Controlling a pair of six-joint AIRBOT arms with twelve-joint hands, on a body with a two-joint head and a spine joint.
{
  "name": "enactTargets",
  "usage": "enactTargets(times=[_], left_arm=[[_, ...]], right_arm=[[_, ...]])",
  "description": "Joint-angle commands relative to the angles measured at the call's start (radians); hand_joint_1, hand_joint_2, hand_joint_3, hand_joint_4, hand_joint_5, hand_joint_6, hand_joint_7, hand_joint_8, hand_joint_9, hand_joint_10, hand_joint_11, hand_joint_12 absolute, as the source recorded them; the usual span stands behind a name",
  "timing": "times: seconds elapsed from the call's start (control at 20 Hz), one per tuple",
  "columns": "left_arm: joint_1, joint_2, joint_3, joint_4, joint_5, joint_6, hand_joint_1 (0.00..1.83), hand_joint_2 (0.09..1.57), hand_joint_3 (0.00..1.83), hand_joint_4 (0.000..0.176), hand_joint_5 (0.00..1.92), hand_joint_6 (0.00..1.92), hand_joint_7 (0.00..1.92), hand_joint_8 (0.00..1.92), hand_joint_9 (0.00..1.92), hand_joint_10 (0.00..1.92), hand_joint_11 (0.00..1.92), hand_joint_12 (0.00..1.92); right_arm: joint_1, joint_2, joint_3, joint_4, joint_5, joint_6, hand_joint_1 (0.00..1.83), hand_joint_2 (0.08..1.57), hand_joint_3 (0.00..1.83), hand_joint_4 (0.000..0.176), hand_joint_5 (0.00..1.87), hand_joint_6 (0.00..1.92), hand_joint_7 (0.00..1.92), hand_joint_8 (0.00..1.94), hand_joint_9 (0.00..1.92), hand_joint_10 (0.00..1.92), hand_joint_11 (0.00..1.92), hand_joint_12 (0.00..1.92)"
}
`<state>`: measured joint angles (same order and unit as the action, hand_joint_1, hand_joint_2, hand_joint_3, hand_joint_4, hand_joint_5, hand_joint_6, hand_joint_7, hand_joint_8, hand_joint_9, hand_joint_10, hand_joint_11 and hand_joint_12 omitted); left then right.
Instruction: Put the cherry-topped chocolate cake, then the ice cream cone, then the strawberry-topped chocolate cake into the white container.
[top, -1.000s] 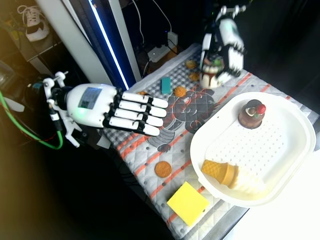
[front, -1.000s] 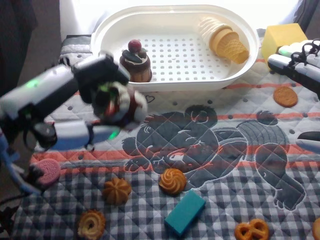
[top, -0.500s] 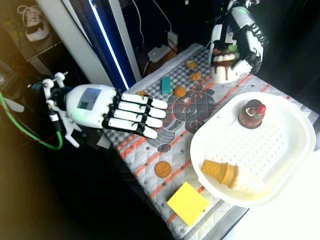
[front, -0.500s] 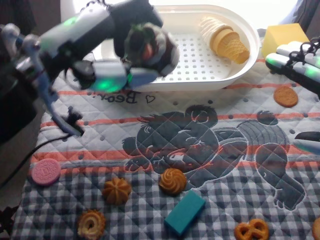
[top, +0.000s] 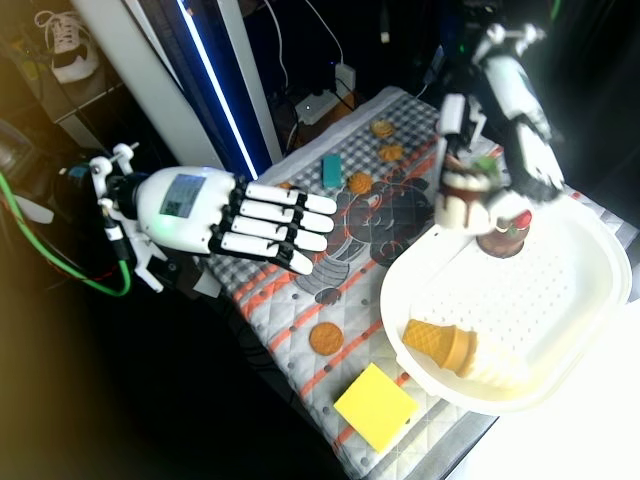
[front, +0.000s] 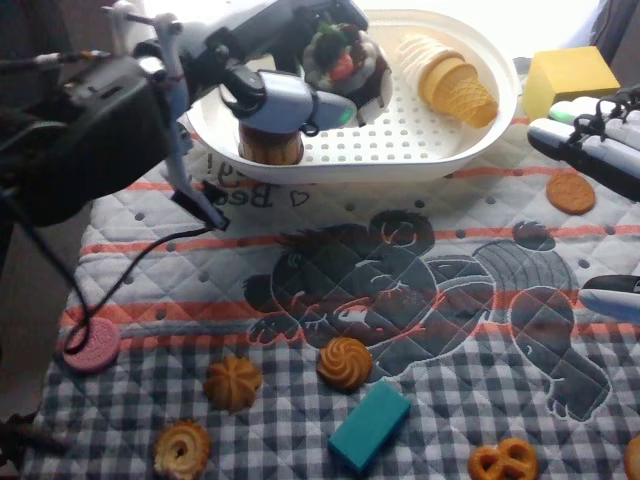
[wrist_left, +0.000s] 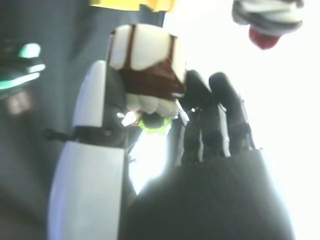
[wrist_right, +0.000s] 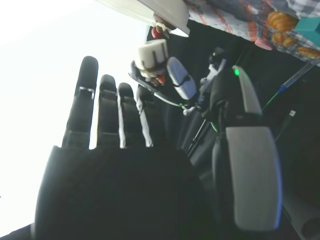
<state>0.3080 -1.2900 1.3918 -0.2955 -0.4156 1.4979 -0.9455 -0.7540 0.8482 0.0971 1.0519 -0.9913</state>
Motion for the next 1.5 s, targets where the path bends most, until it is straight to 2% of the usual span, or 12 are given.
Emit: enactTargets(times=[0.0,0.2,0.3,0.6,0.65,0.7,0.9,0.95,1.0,1.15,1.35,1.45], left_arm=[[-0.018,-0.010,0.014,-0.014,-0.061,0.021,1.29,1.15,0.00,0.000,0.27,1.01,0.21,1.20,0.25,1.60,0.16,1.92],[-0.022,-0.096,0.103,-0.139,0.027,0.156,1.16,1.15,0.00,0.051,0.22,0.49,0.17,0.82,0.08,1.27,0.03,1.92],[-0.021,-0.106,0.112,-0.143,0.038,0.156,1.06,1.12,0.00,0.117,0.11,0.18,0.09,0.19,0.00,0.72,0.00,1.68],[-0.017,-0.091,0.084,-0.136,0.014,0.157,0.95,1.07,0.00,0.167,0.12,0.03,0.05,0.01,0.01,0.24,0.00,1.47],[-0.017,-0.081,0.066,-0.122,-0.001,0.157,0.90,1.14,0.01,0.176,0.08,0.01,0.02,0.00,0.03,0.03,0.00,0.19],[-0.017,-0.069,0.048,-0.112,-0.019,0.157,0.93,1.16,0.01,0.158,0.04,0.00,0.00,0.00,0.01,0.01,0.01,0.04],[-0.018,0.017,-0.050,-0.007,-0.137,0.052,0.99,1.16,0.00,0.117,0.03,0.00,0.00,0.00,0.00,0.00,0.00,0.58],[-0.018,0.043,-0.073,0.032,-0.174,-0.001,0.95,1.15,0.00,0.132,0.00,0.00,0.01,0.00,0.11,0.31,0.00,1.46],[-0.016,0.074,-0.102,0.052,-0.213,-0.021,0.95,1.15,0.00,0.132,0.00,0.00,0.01,0.00,0.11,0.31,0.00,1.46],[0.014,0.187,-0.228,0.093,-0.378,-0.022,0.80,1.14,0.00,0.011,0.06,0.02,0.11,0.03,0.00,0.57,0.00,1.62],[0.120,0.318,-0.362,0.111,-0.591,-0.023,0.78,1.14,0.00,0.129,0.05,0.00,0.09,0.00,0.08,0.35,0.00,1.28],[0.180,0.364,-0.408,0.103,-0.679,-0.026,0.75,1.15,0.00,0.150,0.05,0.00,0.12,0.00,0.11,0.22,0.00,1.12]], right_arm=[[0.003,0.003,0.006,0.005,0.130,0.007,0.58,1.18,0.00,0.000,0.00,0.00,0.00,0.00,0.03,0.00,0.00,0.60],[-0.002,0.000,0.008,0.005,0.130,0.014,0.62,1.20,0.01,0.000,0.00,0.00,0.00,0.00,0.04,0.00,0.00,0.59],[-0.002,0.000,0.008,0.005,0.130,0.017,0.63,1.20,0.00,0.000,0.00,0.00,0.00,0.00,0.04,0.00,0.00,0.59],[-0.004,-0.001,0.008,0.006,0.130,0.019,0.62,1.18,0.00,0.000,0.00,0.00,0.00,0.00,0.05,0.01,0.00,0.67],[-0.004,-0.002,0.009,0.006,0.130,0.019,0.59,1.18,0.00,0.000,0.00,0.00,0.00,0.00,0.06,0.01,0.00,0.68],[-0.004,-0.002,0.008,0.006,0.130,0.019,0.59,1.18,0.00,0.000,0.00,0.00,0.00,0.00,0.06,0.01,0.00,0.68],[-0.004,-0.001,0.006,0.007,0.132,0.021,0.61,1.17,0.00,0.000,0.00,0.00,0.00,0.00,0.08,0.01,0.00,0.83],[-0.004,-0.001,0.005,0.007,0.133,0.021,0.60,1.17,0.00,0.000,0.00,0.00,0.00,0.00,0.07,0.01,0.00,0.84],[-0.004,0.000,0.004,0.007,0.136,0.021,0.60,1.17,0.00,0.000,0.00,0.00,0.00,0.00,0.07,0.01,0.00,0.84],[-0.004,0.007,0.000,0.011,0.157,0.021,0.62,1.17,0.00,0.000,0.00,0.00,0.00,0.00,0.07,0.01,0.00,0.72],[-0.004,0.016,-0.002,0.032,0.216,0.017,0.66,1.19,0.00,0.031,0.00,0.00,0.00,0.00,0.08,0.01,0.00,0.56],[-0.001,0.017,-0.003,0.045,0.239,0.009,0.66,1.20,0.00,0.039,0.00,0.00,0.00,0.00,0.08,0.01,0.00,0.53]])
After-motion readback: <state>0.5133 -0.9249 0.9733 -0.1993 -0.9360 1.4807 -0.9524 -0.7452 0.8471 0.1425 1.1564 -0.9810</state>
